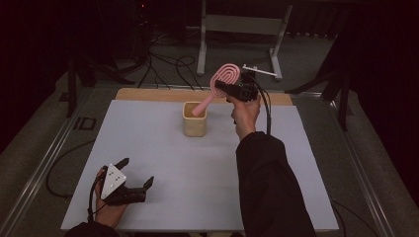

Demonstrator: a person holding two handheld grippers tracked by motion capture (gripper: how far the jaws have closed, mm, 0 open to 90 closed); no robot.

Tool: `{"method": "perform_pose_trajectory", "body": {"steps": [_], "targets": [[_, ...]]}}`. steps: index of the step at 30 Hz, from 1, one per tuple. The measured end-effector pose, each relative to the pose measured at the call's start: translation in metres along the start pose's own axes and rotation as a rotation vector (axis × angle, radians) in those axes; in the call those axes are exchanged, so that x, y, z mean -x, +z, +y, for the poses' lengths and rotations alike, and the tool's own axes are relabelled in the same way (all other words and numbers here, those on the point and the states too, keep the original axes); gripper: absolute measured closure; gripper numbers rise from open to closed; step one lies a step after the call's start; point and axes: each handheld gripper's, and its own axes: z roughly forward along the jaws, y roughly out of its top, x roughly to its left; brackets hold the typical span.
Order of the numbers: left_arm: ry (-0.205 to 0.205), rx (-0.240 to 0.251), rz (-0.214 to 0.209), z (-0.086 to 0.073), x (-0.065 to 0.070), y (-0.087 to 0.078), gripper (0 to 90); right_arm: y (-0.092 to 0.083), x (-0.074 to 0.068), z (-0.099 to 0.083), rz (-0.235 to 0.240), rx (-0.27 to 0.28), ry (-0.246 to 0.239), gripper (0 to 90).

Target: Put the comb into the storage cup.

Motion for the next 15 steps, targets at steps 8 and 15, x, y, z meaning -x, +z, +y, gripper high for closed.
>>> {"method": "perform_pose_trajectory", "body": {"steps": [8,15], "targets": [[-0.002,0.001,0.000,0.0001,-0.0002,-0.0002,0.0,0.0024,-0.0022,-0.0016,0.000,0.003,-0.007,63.6],[0.001,0.001,0.001,0.0002,-0.0004,-0.0005,0.0,0.0055,-0.0036,-0.0039,-0.001,-0.001,-0.018,63.6]]}}
